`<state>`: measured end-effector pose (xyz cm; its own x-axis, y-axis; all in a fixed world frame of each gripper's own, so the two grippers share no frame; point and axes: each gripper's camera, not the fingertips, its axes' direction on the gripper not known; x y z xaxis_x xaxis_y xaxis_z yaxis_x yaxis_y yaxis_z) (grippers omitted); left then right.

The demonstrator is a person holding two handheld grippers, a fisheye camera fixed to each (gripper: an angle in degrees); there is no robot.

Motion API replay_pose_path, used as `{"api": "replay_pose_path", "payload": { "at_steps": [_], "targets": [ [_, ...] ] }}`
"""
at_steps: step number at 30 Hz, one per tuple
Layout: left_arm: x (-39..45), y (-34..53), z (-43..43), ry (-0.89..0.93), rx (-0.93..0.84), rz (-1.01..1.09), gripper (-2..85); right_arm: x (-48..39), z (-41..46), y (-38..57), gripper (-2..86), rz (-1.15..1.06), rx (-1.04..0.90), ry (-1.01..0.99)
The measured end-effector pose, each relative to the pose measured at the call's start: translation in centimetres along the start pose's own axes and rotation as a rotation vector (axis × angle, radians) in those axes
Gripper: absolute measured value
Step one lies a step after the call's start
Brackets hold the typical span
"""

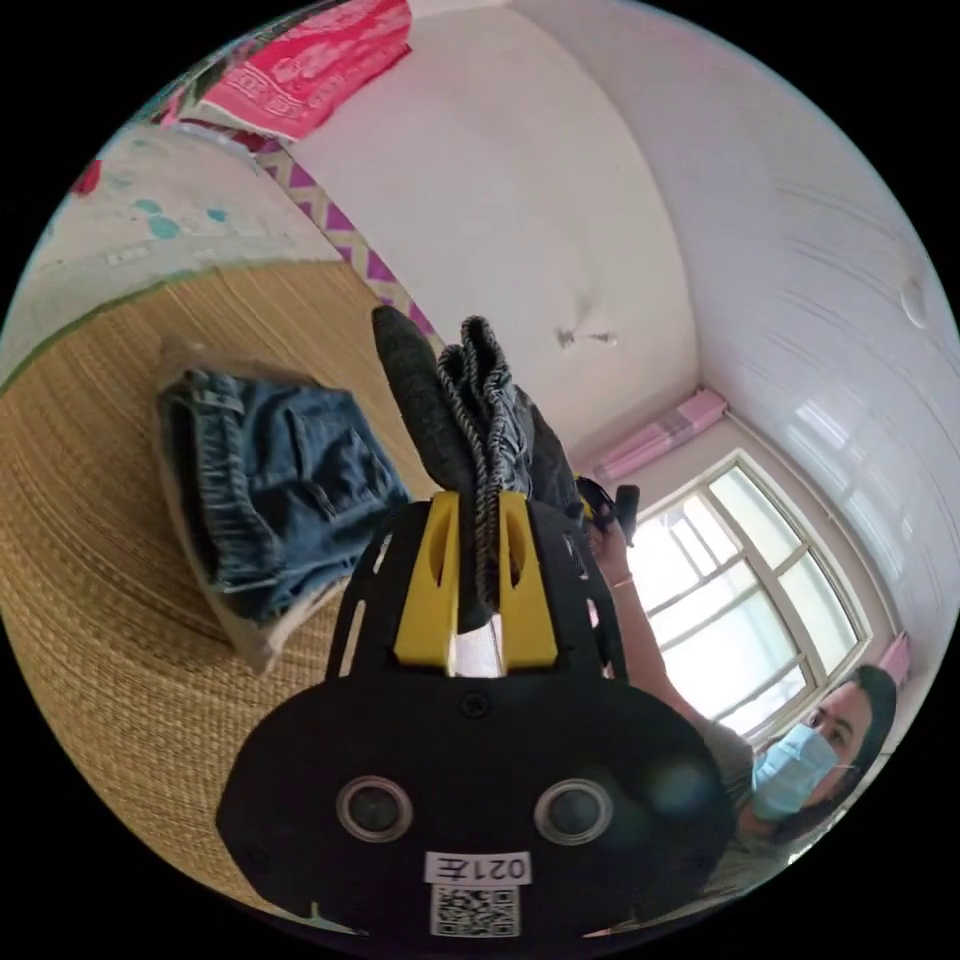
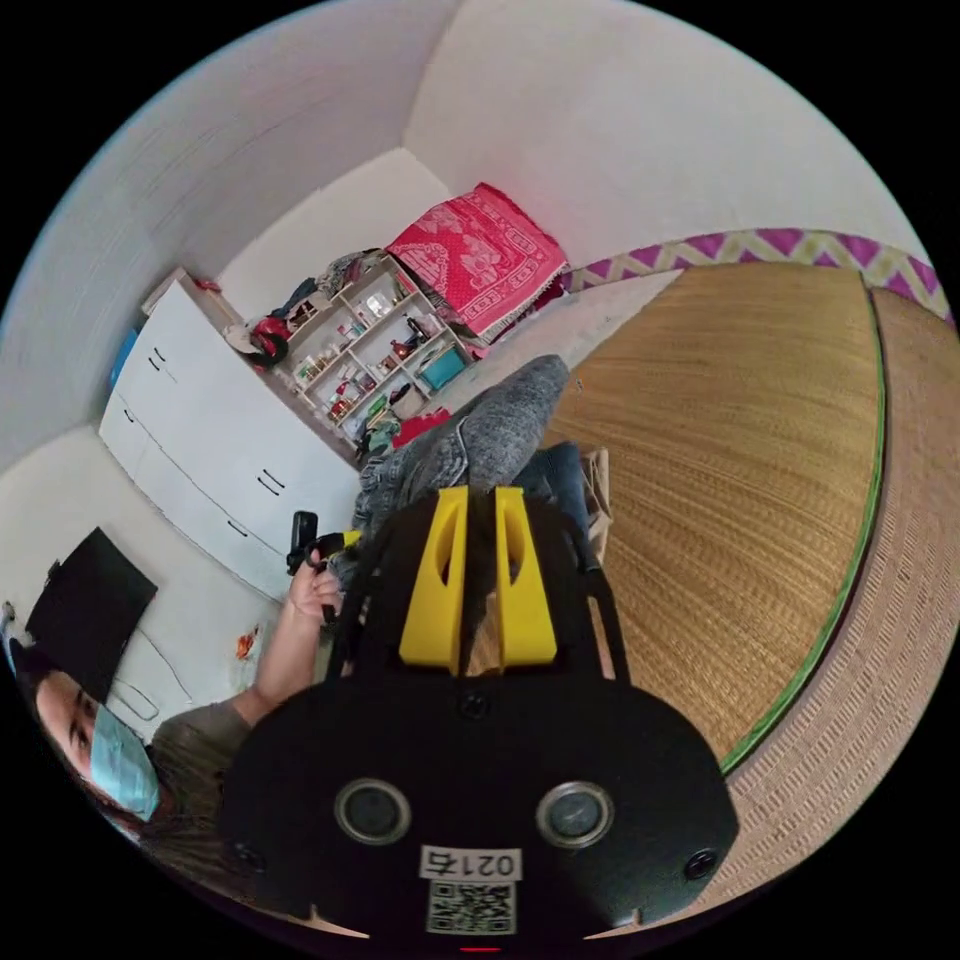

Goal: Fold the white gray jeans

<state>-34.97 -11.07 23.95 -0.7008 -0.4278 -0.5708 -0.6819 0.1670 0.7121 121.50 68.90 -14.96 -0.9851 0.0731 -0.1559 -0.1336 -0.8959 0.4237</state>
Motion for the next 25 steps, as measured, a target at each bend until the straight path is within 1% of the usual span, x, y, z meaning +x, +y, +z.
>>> {"api": "replay_pose_path", "payload": {
  "at_steps": [2, 3, 4, 5, 6, 7, 8, 10, 12, 13, 14, 15, 17, 18, 20, 22, 25],
  "targets": [
    [-6.0, 0.0, -2.2, -0.055, 0.089, -0.121, 7.1, -0.5, 3.6, -3.0, 3.0, 0.047, 0.03, 0.053],
    [-7.8, 0.4, -2.5, -0.074, 0.103, -0.161, 7.3, -0.5, 4.1, -3.2, 2.4, 0.05, 0.042, 0.07],
    [-11.9, 1.5, -2.9, -0.11, 0.104, -0.267, 7.4, -0.5, 4.9, -3.0, 1.4, 0.045, 0.06, 0.089],
    [-15.5, 3.2, -3.6, -0.101, 0.103, -0.352, 7.1, -0.5, 5.7, -2.2, 0.6, 0.027, 0.039, 0.104],
    [-16.9, 4.1, -4.1, -0.042, 0.127, -0.368, 6.4, -0.4, 6.0, -1.5, 0.3, 0.017, 0.018, 0.115],
    [-18.9, 6.0, -5.3, 0.108, 0.196, -0.384, 5.1, -0.3, 6.5, 0.4, -0.1, 0.006, -0.029, 0.141],
    [-19.3, 7.3, -6.4, 0.156, 0.211, -0.365, 2.7, -0.1, 6.7, 2.7, -0.3, -0.007, -0.075, 0.17],
    [-17.5, 9.2, -7.9, 0.12, 0.221, -0.279, 0.4, -0.1, 6.7, 6.8, -0.5, -0.047, -0.166, 0.234],
    [-15.0, 11.4, -8.2, 0.159, 0.2, -0.189, -0.4, -0.4, 6.2, 11.6, -0.6, -0.095, -0.237, 0.322],
    [-12.9, 12.9, -7.3, 0.192, 0.143, -0.119, -0.7, -0.8, 5.5, 15.0, -0.6, -0.13, -0.276, 0.36],
    [-10.6, 14.6, -5.7, 0.186, 0.056, -0.066, -0.8, -1.3, 4.7, 18.3, -0.7, -0.164, -0.309, 0.4],
    [-9.4, 15.6, -4.6, 0.18, 0.006, -0.043, -0.8, -1.5, 4.3, 19.9, -0.7, -0.177, -0.324, 0.425],
    [-4.8, 20.6, 0.4, 0.211, -0.173, 0.037, -0.9, -2.2, 2.2, 25.9, -0.7, -0.208, -0.338, 0.556],
    [-4.0, 22.0, 1.7, 0.234, -0.211, 0.04, -0.9, -2.3, 1.7, 27.4, -0.7, -0.206, -0.34, 0.593],
    [-1.5, 27.6, 6.9, 0.367, -0.307, 0.001, -0.9, -2.8, -0.9, 32.5, -0.7, -0.186, -0.313, 0.699],
    [-0.2, 31.6, 10.6, 0.448, -0.353, -0.055, -0.9, -2.9, -3.0, 35.8, -0.7, -0.135, -0.284, 0.708],
    [1.3, 37.4, 16.2, 0.523, -0.408, -0.134, -0.9, -2.2, -7.2, 41.1, -0.6, 0.029, -0.194, 0.638]
  ]
}}
